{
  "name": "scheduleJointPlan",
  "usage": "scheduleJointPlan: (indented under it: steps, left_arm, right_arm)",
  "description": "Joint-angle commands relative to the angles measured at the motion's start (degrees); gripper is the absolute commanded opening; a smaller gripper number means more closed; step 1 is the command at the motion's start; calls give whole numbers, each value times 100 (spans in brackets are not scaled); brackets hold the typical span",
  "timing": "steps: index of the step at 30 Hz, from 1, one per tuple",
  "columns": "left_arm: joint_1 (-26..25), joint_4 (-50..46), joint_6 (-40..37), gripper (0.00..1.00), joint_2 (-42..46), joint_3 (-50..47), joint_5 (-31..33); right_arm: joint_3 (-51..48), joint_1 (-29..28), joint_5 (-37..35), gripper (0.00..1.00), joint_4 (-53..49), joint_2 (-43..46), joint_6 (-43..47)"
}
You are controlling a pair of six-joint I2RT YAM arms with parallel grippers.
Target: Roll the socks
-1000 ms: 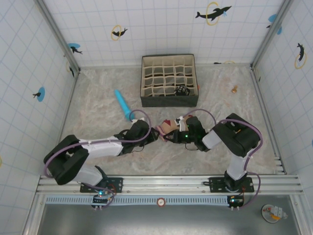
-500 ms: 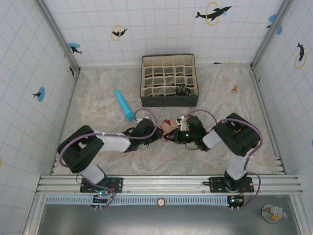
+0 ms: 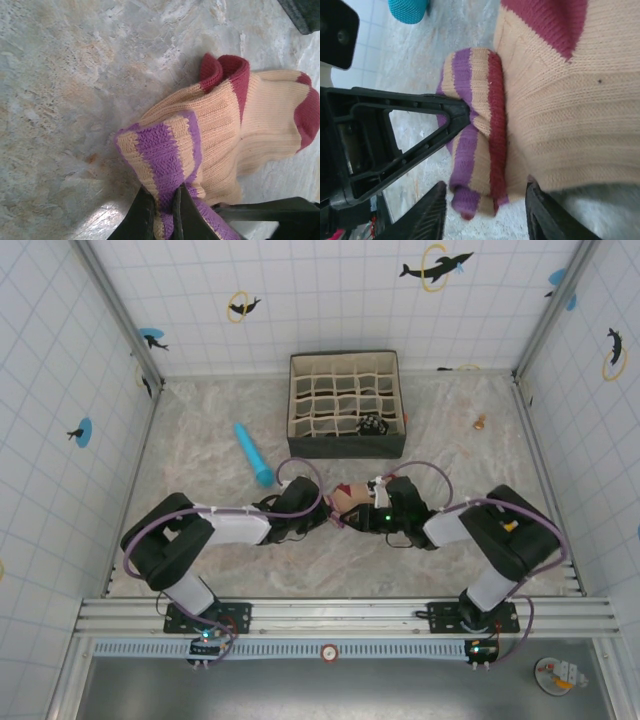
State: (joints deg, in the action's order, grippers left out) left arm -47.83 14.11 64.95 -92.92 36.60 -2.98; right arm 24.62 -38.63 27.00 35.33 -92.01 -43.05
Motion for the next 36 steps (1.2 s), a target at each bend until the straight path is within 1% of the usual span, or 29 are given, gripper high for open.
scheduleJointPlan:
  steps: [1,3,5,7,9,11,13,17,19,21,27,30,33,36]
  left_arm:
    - [64,-891,-61,0,105,35,12]
    - [64,-1099,-117,0,191,105,-22]
    - [64,-1477,-174,0,219,247,-43]
    - [64,-1803,-196,0,220,408,-64]
    - [72,-1988,-209,0,225,499,-141]
    - [72,-2096,-206,0,229,561,-273]
    - [75,-2123,-197,0,243,559,-376]
    - [90,-2170,-153,0,306,491,-544]
    - [90,-2151,-158,0,325,461,-615]
    - [90,-2129,-153,0,340,423,-658]
    - [90,-2160,-213,0,243,449,-830]
    - [90,-2160,-237,0,188,453,-908]
    - [90,-2199,-245,0,205,435,-902]
    - [91,-2256,-258,0,246,436,-880]
  right_arm:
    - [187,-393,-1074,52,-1342,722,1221]
    - [359,-765,-1698,55,-1884,1052,1823]
    - [625,-1309,-2607,59,-2446,1220,2494]
    - [710,-1903,-3563,62,-2628,1302,3006]
    - [681,-2381,-4313,65,-2534,1312,3415]
    - [650,-2792,-5045,66,-2362,1235,3736]
    - [624,-3092,-5554,67,-2175,1101,4009]
    - [442,-3626,-6479,66,-1463,770,4742]
    - [421,-3767,-6703,66,-1206,545,5067]
    - [446,-3816,-6747,66,-1025,300,5285]
    - [605,-3827,-6858,63,-606,-361,5678]
    - [697,-3827,-6921,61,-394,-676,5833]
    - [869,-3819,-6996,57,-329,-989,5918]
    - [952,-3777,-7059,48,-290,-1164,5852]
